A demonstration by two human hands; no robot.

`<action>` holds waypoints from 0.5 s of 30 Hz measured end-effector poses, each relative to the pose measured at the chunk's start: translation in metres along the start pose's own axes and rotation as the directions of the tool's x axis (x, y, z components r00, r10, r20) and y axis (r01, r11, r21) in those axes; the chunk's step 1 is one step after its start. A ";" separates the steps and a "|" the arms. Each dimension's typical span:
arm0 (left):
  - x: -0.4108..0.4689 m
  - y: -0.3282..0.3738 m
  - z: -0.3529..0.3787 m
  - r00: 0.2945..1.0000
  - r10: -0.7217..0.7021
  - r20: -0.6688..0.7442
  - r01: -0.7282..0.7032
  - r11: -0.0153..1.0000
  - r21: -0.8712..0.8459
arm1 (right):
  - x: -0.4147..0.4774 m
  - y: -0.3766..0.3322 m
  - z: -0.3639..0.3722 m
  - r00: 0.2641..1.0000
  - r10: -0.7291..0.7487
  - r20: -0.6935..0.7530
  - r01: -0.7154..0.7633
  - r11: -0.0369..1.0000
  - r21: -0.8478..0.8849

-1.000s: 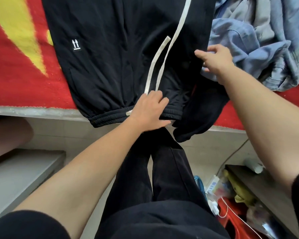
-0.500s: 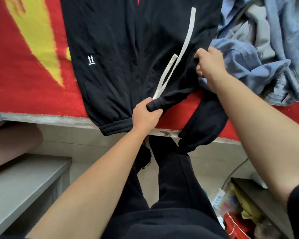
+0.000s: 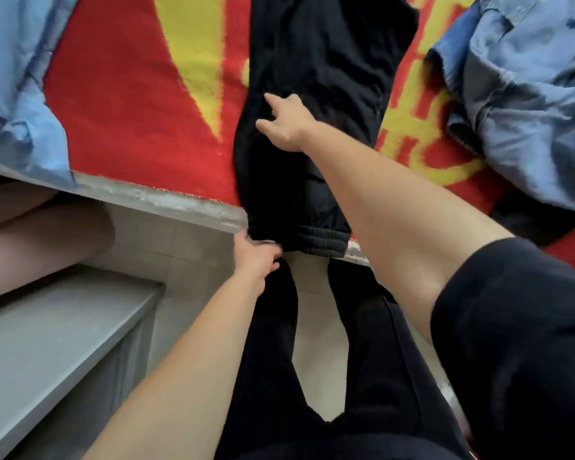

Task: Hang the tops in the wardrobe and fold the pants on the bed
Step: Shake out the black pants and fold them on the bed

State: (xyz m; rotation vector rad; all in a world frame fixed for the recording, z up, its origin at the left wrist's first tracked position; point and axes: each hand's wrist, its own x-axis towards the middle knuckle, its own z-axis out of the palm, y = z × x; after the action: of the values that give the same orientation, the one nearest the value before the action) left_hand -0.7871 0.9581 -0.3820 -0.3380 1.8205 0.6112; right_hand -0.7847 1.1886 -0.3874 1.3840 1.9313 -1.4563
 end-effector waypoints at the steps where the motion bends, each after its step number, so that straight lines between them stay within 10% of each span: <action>1: 0.004 -0.001 -0.004 0.998 0.058 0.000 -0.057 0.986 0.154 | 0.000 0.005 0.005 0.999 0.010 -0.031 -0.009 0.999 0.035; 4: 0.011 0.005 -0.018 0.969 0.236 0.070 -0.246 0.905 0.347 | -0.015 0.023 0.004 0.973 0.017 -0.232 0.035 0.976 0.216; 8: 0.016 0.034 -0.022 0.948 0.315 0.034 -0.309 0.897 0.315 | -0.067 0.076 0.000 0.695 0.072 -0.716 -0.070 0.997 0.032; 11: 0.021 0.051 -0.013 0.953 0.285 0.100 -0.301 0.871 0.387 | -0.092 0.113 0.012 0.715 0.423 -0.557 -0.368 0.905 0.215; 15: 0.025 0.052 0.008 0.941 0.284 0.184 -0.338 0.763 0.551 | -0.106 0.155 0.031 0.787 0.470 -0.399 -0.416 0.882 0.219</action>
State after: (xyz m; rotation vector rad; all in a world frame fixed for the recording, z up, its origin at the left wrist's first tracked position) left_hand -0.8161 1.0073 -0.3944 0.4113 1.8886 0.2586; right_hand -0.6126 1.1094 -0.4030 2.2077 1.5867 -1.1026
